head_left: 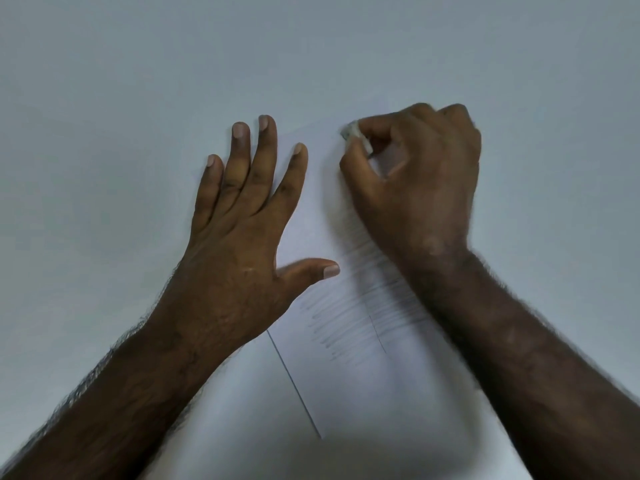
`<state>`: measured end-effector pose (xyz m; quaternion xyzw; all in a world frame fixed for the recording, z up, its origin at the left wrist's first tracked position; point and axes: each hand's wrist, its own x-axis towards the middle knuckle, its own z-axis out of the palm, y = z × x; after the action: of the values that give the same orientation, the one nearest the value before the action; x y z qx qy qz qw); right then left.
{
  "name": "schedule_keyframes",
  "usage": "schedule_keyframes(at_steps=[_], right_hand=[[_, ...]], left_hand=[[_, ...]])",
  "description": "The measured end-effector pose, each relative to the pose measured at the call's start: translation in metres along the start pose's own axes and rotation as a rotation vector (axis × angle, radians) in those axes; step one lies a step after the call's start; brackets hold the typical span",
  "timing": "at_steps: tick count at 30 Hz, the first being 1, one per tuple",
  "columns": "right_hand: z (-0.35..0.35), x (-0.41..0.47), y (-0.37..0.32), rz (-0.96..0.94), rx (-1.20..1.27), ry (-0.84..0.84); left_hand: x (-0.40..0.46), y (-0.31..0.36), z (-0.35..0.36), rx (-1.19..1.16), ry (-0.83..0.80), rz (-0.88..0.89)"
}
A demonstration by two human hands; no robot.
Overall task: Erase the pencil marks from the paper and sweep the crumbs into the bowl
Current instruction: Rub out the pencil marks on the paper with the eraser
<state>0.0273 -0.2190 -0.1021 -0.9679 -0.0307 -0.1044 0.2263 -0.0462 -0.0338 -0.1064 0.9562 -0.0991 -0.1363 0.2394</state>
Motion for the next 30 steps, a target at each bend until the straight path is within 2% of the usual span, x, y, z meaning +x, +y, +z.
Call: schedule_keyframes(at_steps=[5,10,13,18,22,25,30], right_hand=[[-0.008,-0.042,-0.022,-0.144,0.053,-0.144],[-0.003,0.001,0.003,-0.021,-0.047,-0.016],[-0.003,-0.003,-0.002,0.004,-0.013,-0.029],[-0.010,-0.041,-0.018,-0.188,0.031,-0.159],[-0.005,0.001,0.005,-0.064,-0.077,-0.052],[-0.006,0.002,0.001,-0.004,-0.040,-0.051],[-0.012,-0.048,-0.022,-0.171,0.049,-0.180]], left_hand=[[-0.001,0.001,0.002,-0.018,0.036,-0.010],[0.000,-0.001,0.000,0.008,-0.011,-0.003],[0.000,-0.001,0.000,0.004,-0.005,-0.004],[-0.001,-0.001,0.002,-0.009,0.034,-0.005],[0.001,-0.002,0.001,0.008,-0.011,-0.001],[0.001,-0.002,0.001,0.006,-0.006,-0.003],[-0.002,0.000,0.003,-0.039,0.034,-0.007]])
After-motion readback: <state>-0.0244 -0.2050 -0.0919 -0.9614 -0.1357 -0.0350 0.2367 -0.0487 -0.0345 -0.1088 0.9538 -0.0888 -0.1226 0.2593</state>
